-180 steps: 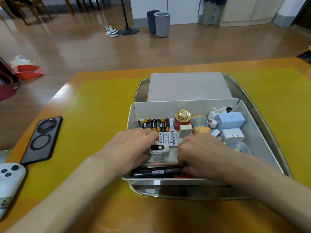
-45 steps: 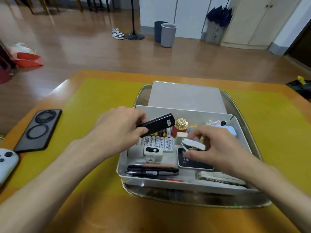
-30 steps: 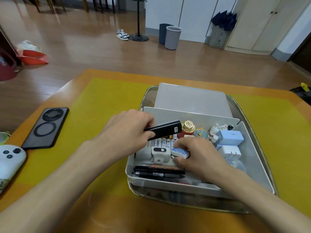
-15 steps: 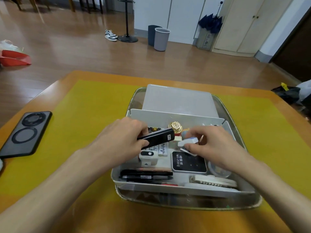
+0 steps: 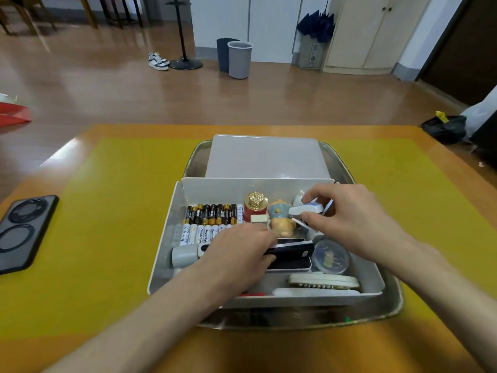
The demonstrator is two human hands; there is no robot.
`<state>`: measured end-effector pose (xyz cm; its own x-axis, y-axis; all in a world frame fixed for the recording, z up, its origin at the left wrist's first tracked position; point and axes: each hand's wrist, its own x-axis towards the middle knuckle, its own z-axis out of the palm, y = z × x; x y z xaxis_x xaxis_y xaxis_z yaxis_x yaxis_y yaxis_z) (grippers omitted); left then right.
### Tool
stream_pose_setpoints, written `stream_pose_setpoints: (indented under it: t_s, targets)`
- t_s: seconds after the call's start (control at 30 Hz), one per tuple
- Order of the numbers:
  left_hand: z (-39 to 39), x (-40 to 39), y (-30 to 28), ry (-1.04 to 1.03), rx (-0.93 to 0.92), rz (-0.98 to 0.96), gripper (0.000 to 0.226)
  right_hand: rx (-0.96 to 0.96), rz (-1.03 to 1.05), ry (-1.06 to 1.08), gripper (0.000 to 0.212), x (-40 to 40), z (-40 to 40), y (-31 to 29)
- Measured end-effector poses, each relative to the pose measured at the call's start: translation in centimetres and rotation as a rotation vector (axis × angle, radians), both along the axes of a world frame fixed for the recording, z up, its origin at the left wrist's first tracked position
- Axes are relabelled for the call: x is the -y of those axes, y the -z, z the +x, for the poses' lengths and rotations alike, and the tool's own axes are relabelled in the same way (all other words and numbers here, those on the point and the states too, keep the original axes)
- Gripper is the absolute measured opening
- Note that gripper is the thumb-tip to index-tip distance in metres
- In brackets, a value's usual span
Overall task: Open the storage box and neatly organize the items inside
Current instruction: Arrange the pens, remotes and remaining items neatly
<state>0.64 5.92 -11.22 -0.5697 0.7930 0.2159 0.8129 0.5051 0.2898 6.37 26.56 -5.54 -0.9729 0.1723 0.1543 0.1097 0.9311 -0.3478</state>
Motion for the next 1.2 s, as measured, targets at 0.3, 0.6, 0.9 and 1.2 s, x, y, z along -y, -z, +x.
stream_pose_setpoints:
  t_s: [0.3,0.6,0.9,1.2]
  targets:
    - [-0.6,-0.3,0.2,0.014,0.0,-0.004,0.015,0.078,0.03,-0.004,0.017,-0.8,0.4,0.7]
    - [-1.8,-0.6,0.2,-0.091,0.212,-0.052,0.017,0.047,-0.026,-0.001,0.019,-0.6,0.6,0.2]
    - [-1.2,-0.4,-0.3,0.027,-0.027,-0.185,0.041,0.063,-0.082,-0.011,0.014,-1.1,0.7,0.6]
    - [-1.7,6.0,-4.2,-0.066,0.04,-0.226,0.023,0.178,-0.484,-0.298,0.02,2.4,1.5,1.3]
